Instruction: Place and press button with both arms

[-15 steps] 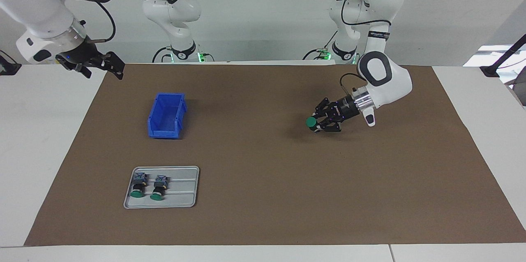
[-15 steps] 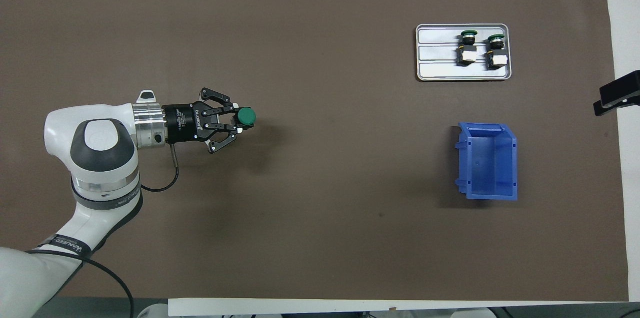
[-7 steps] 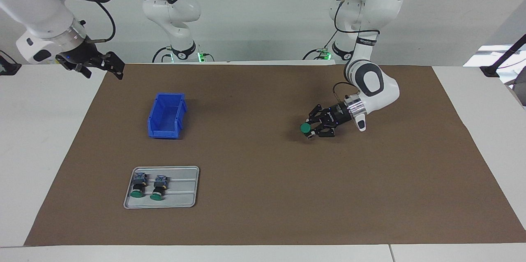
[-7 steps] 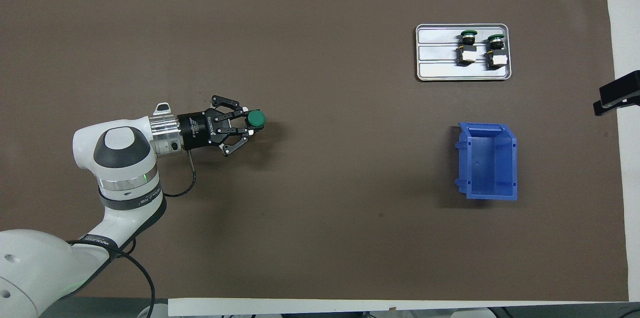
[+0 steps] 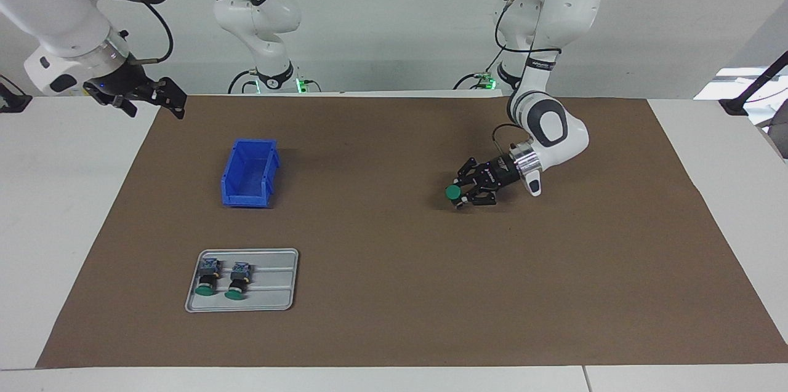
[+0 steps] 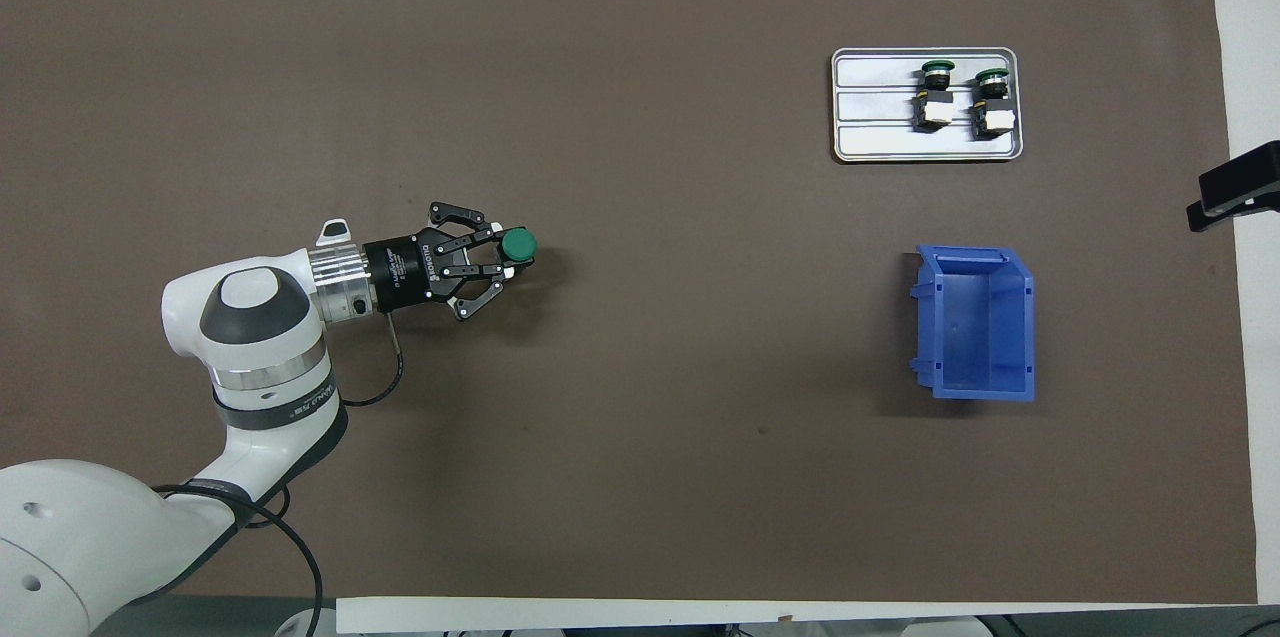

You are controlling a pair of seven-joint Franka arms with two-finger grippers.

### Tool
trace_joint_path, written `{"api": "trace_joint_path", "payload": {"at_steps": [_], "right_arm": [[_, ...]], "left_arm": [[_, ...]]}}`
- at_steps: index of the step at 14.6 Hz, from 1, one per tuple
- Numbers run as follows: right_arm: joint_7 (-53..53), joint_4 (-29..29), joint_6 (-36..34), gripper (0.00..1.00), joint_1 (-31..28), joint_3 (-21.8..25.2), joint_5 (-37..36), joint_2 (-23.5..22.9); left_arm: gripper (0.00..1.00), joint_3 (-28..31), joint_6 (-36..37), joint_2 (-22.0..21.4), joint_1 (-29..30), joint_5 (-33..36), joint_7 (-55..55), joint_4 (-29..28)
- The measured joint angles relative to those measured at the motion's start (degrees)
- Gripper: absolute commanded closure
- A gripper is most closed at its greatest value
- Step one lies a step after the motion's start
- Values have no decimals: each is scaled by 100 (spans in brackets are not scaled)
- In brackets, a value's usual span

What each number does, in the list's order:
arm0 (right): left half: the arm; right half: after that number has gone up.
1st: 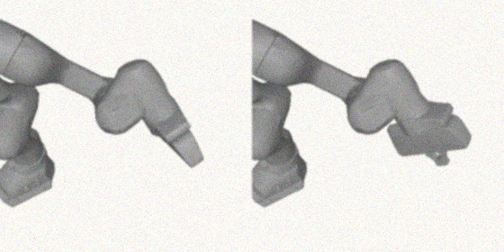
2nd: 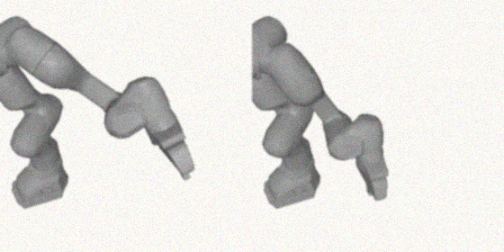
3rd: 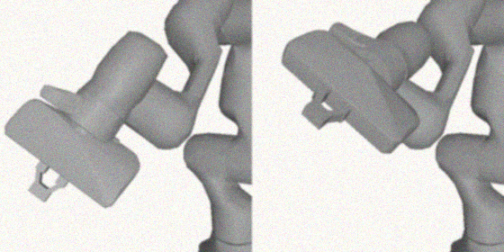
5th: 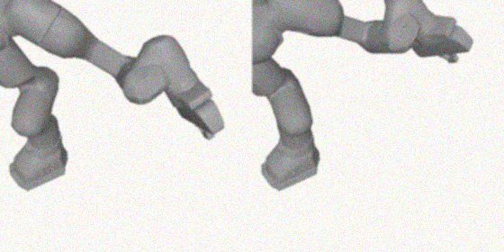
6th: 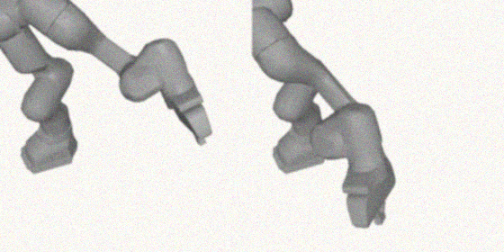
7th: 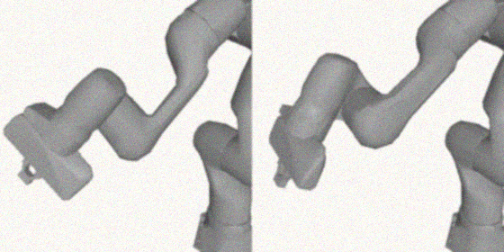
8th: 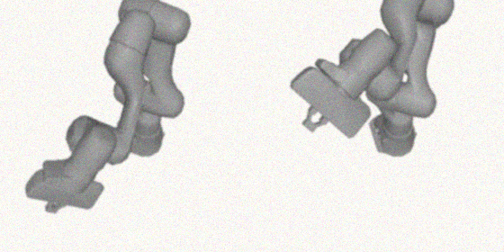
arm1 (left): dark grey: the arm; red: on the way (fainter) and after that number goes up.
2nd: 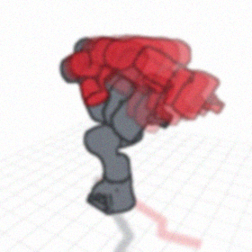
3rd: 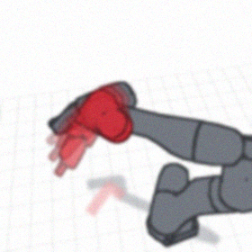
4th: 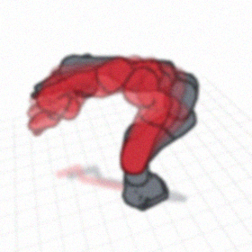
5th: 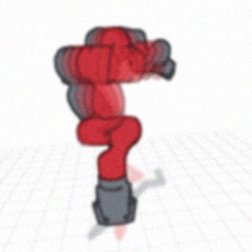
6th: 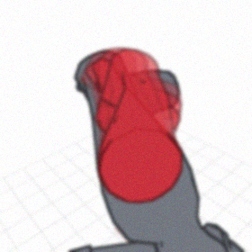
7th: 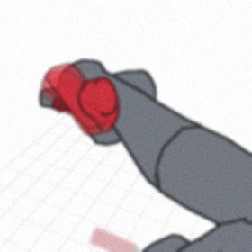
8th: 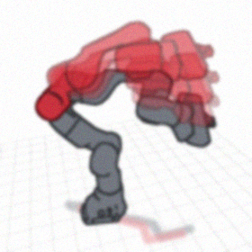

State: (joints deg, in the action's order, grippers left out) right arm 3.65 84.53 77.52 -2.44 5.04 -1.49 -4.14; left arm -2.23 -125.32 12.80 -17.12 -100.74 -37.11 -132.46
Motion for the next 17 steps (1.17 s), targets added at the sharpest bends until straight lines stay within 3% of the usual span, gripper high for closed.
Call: {"api": "trace_joint_path", "payload": {"at_steps": [10, 13, 14, 17], "right_arm": [[0, 0, 0, 1, 0, 0, 0, 0], [0, 0, 0, 1, 0, 0, 0, 0], [0, 0, 0, 1, 0, 0, 0, 0], [0, 0, 0, 1, 0, 0, 0, 0]], "left_arm": [[88, -9, 18, 111, -227, -546, 179, -46], [74, -6, 57, 121, -228, -596, 268, -57], [63, 0, 75, 121, -226, -598, 277, -63], [45, 9, 99, 122, -219, -599, 299, -92]]}}
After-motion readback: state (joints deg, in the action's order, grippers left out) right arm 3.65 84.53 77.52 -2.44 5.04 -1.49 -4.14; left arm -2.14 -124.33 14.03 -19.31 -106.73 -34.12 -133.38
